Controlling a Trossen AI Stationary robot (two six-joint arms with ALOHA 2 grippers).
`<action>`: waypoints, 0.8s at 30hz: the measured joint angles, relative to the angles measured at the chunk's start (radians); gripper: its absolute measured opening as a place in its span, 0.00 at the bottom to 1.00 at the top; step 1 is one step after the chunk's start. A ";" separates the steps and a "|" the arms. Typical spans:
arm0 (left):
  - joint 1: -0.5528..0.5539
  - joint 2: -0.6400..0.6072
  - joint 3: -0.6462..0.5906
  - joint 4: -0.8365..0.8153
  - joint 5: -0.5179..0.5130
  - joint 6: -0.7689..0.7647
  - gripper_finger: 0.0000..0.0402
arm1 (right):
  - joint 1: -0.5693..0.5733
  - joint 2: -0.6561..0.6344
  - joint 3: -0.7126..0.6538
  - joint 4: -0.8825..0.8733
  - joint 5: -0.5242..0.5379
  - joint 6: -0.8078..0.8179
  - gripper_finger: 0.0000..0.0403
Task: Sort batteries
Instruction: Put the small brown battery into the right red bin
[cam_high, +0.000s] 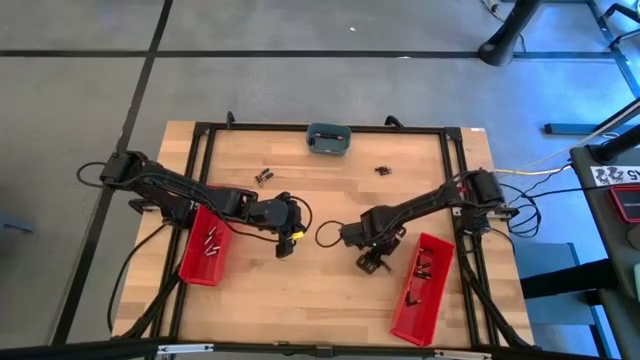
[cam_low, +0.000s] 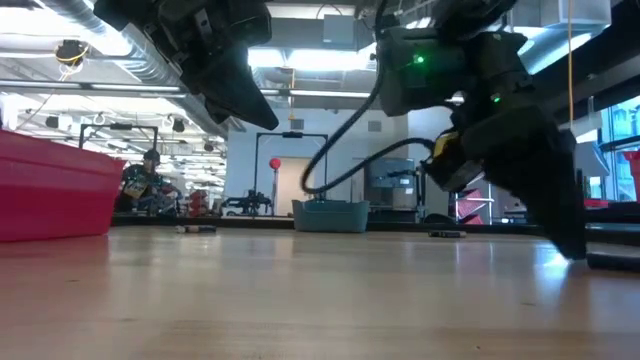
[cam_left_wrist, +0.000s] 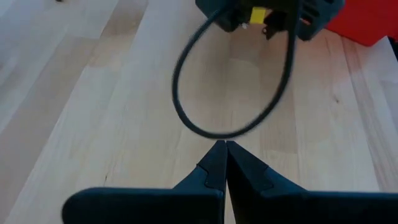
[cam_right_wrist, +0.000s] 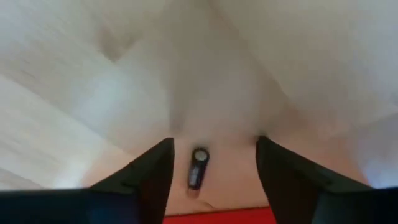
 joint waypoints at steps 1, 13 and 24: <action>0.000 0.000 0.000 0.000 0.000 -0.001 0.00 | 0.001 0.003 0.001 0.003 0.002 0.005 0.53; 0.000 0.000 0.000 -0.001 0.000 -0.003 0.00 | 0.056 0.042 0.004 -0.008 -0.048 0.030 0.34; 0.000 0.000 0.000 -0.001 0.000 -0.023 0.00 | 0.085 0.056 0.002 0.000 -0.040 0.023 0.16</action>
